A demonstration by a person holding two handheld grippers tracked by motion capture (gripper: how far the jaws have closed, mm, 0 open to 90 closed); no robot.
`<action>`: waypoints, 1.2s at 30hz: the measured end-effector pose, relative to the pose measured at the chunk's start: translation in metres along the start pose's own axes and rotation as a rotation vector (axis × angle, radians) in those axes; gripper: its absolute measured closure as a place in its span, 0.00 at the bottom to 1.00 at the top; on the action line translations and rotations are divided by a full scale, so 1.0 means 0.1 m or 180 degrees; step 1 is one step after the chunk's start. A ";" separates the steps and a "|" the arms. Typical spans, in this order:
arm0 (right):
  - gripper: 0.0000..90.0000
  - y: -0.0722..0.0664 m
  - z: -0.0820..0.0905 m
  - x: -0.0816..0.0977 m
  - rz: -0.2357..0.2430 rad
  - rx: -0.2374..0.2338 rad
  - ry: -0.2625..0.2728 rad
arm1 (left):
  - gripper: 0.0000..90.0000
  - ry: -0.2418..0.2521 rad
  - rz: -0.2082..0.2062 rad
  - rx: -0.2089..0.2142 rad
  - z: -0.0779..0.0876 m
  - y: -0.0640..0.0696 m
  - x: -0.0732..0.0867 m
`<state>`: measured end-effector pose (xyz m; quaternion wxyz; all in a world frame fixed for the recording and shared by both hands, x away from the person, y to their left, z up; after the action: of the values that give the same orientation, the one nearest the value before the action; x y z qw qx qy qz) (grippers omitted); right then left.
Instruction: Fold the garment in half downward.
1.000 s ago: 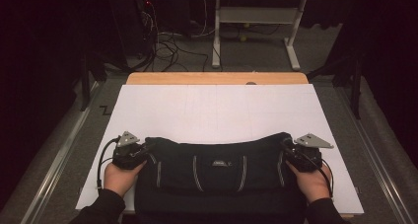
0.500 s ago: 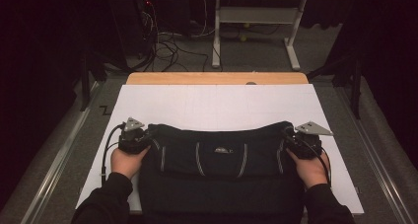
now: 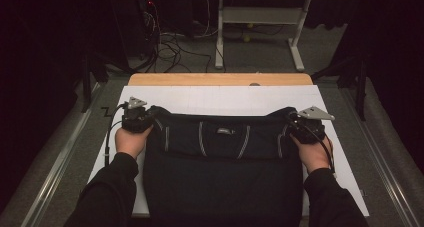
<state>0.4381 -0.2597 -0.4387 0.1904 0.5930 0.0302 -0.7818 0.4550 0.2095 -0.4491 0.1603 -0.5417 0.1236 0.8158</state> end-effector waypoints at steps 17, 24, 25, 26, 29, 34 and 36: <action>0.59 0.18 -0.24 0.01 -0.0323 0.0147 -0.0298 | 0.64 -0.0186 0.0524 -0.0037 -0.30 -0.03 0.13; 0.45 0.25 0.02 0.07 -0.0499 0.0137 -0.0099 | 0.40 -0.0213 0.0566 -0.0013 -0.05 -0.06 0.25; 0.45 0.23 0.07 0.09 -0.0502 0.0119 -0.0061 | 0.40 -0.0188 0.0539 0.0017 0.00 -0.03 0.26; 0.44 0.21 0.12 0.11 -0.0487 0.0084 -0.0039 | 0.40 -0.0184 0.0497 0.0056 0.05 0.02 0.27; 0.43 0.11 0.23 0.19 -0.0473 -0.0074 -0.0006 | 0.38 -0.0110 0.0435 0.0269 0.19 0.22 0.35; 0.47 -0.13 0.33 0.45 -0.0581 -0.0400 -0.0105 | 0.38 -0.0216 0.0407 0.0519 0.19 0.56 0.60; 0.47 -0.19 0.31 0.54 -0.0597 -0.0464 -0.0191 | 0.38 -0.0337 0.0362 0.0554 0.14 0.64 0.66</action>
<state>0.3910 -0.2647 -0.4831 0.1600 0.5485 0.1365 -0.8093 0.3939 0.1649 -0.5032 0.1664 -0.4740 0.2159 0.8372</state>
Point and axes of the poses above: each handheld gripper's, and its own axes: z roughly backward along the jaws, x roughly out of its underside, y roughly to its right, the point moved 5 cm from there along -z, roughly forward along the jaws, and after that the axes turned 13 degrees about y, right-handed, at the moved point
